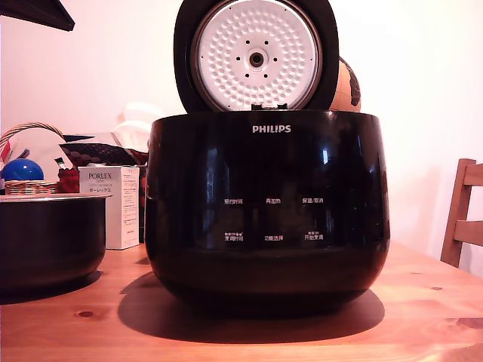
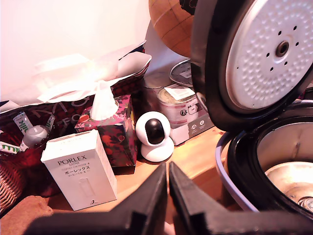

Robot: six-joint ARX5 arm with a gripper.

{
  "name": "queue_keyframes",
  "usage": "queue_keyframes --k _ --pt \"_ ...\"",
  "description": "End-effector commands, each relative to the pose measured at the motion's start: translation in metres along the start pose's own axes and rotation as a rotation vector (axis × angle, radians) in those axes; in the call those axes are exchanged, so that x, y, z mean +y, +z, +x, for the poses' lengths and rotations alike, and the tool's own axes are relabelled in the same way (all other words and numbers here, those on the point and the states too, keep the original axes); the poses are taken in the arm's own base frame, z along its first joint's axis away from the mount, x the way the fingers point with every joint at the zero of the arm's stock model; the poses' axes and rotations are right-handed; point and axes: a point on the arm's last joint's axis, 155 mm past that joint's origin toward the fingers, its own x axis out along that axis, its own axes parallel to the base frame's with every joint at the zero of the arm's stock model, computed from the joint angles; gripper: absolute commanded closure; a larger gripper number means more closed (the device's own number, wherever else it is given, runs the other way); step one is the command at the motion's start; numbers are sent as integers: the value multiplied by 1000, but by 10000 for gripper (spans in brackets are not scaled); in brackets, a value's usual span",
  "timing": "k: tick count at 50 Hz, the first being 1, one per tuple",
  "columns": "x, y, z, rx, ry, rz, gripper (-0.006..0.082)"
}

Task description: Pick up the metallic pot next to the rice cooker

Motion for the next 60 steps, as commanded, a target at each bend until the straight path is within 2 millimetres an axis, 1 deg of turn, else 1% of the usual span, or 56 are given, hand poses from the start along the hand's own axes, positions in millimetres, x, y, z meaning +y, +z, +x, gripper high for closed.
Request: queue_keyframes --k 1,10,17,22,26,28,30,31,34,35,42,44,45,47,52,54,56,60 --pt "-1 -9 2 7 0 -4 791" --pt "6 -4 1 -10 25 -1 791" --pt "10 -10 0 14 34 20 791" --pt "9 -26 -3 96 24 45 791" --pt "5 -44 -10 199 -1 52 791" --pt "3 -53 -15 256 -18 81 791" --pt "0 -61 -21 306 -29 69 791" --pt "-1 -64 -24 328 -41 104 791" --pt "-5 -73 -34 399 -59 90 791" --pt "-6 -76 -37 417 -71 119 791" --pt "-13 -96 -55 537 -114 135 788" --pt "-15 -102 -59 566 -122 128 769" --pt "-16 -105 -61 577 -135 154 754" --pt "-17 -110 -63 601 -142 148 712" --pt "-19 -120 -65 645 -168 166 541" --pt "-20 -124 -65 662 -174 162 448" --pt "-20 -127 -63 675 -179 159 383" --pt "-19 -132 -58 696 -186 155 318"
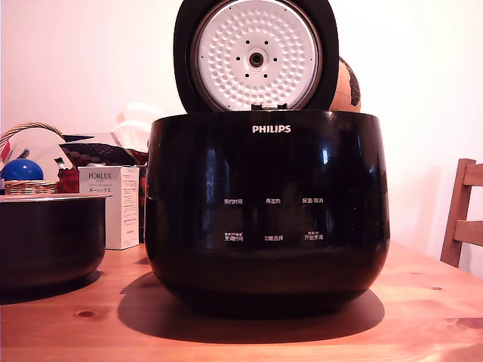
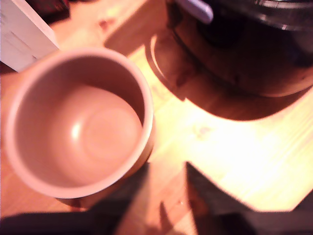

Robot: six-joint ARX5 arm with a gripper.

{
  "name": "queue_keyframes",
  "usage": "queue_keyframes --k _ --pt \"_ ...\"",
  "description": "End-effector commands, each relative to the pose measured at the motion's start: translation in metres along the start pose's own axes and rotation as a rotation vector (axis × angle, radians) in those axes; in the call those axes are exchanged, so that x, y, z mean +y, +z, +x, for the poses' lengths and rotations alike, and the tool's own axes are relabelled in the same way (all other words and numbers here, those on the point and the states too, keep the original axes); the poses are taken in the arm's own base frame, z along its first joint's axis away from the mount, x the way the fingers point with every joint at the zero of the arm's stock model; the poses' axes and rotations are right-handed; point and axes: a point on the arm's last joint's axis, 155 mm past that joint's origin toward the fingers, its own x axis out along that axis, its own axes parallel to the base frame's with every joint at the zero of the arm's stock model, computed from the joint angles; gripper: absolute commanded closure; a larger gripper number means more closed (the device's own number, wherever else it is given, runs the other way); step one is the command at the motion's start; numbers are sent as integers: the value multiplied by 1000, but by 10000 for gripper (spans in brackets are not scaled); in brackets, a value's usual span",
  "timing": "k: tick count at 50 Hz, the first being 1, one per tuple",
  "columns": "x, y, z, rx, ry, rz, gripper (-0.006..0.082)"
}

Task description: Pick up the metallic pot next to the rice cooker

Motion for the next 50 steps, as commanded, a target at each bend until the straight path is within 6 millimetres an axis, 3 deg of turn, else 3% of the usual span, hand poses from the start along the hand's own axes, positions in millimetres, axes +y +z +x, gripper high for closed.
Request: queue_keyframes --k 1,33,44,50 --pt "0 -6 12 34 -19 0 313" --pt "14 -21 105 195 -117 110 314" --pt "18 -26 123 219 -120 123 323" --pt "18 -28 130 228 -125 120 383"
